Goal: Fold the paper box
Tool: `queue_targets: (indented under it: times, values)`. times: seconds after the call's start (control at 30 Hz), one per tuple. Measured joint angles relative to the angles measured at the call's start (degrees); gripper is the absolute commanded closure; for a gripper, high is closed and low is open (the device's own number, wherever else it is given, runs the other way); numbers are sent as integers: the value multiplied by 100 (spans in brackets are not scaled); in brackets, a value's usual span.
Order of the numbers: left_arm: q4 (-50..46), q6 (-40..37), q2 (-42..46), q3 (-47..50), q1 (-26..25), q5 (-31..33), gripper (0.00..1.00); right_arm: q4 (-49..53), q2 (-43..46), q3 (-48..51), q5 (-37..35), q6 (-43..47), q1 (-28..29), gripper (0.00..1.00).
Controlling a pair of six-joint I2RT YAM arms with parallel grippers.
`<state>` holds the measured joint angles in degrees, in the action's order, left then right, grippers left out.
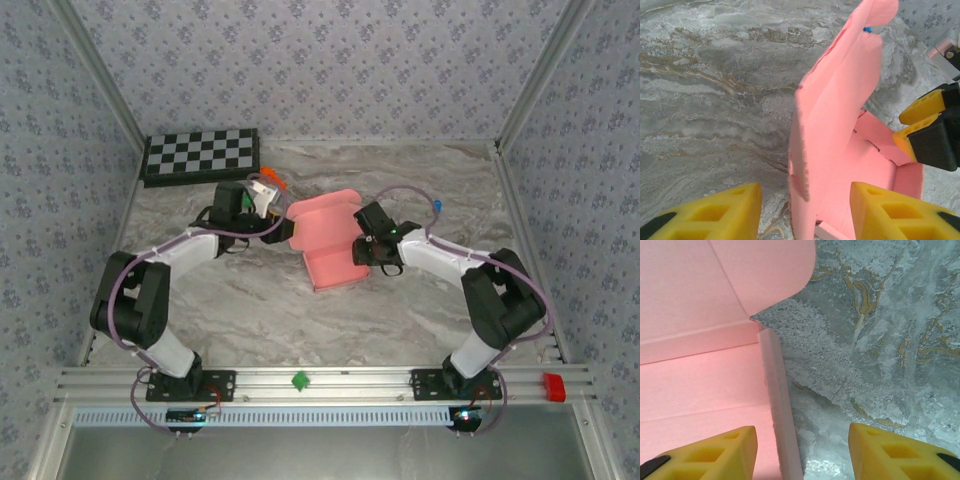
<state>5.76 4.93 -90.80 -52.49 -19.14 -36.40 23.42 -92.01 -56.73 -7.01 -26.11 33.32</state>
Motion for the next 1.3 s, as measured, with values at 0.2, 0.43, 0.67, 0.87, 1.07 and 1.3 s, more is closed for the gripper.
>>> queue_targets:
  times: [0.2, 0.43, 0.67, 0.87, 1.07, 1.3]
  values:
    - [-157, -24, 535, 0, 0, 31, 47, -151, 577, 234, -33, 20, -76, 47]
    - [-409, 103, 1261, 0, 92, 623, 45, -210, 1064, 393, -133, 22, -358, 47]
    - [-1137, 654, 1733, -35, 542, 1552, 44, -85, 1185, 411, -125, 162, -986, 49]
    - [-2485, 1019, 2035, -461, 1193, 2218, 44, 245, 811, -68, -13, 426, -1860, 52]
    - [-3432, 866, 2500, -669, 1349, 2396, 39, 442, 48, -800, 229, 728, -2586, 57]
    - [-3683, 710, 2658, -542, 1388, 2345, 40, 509, -752, -1547, 800, 940, -3314, 65]
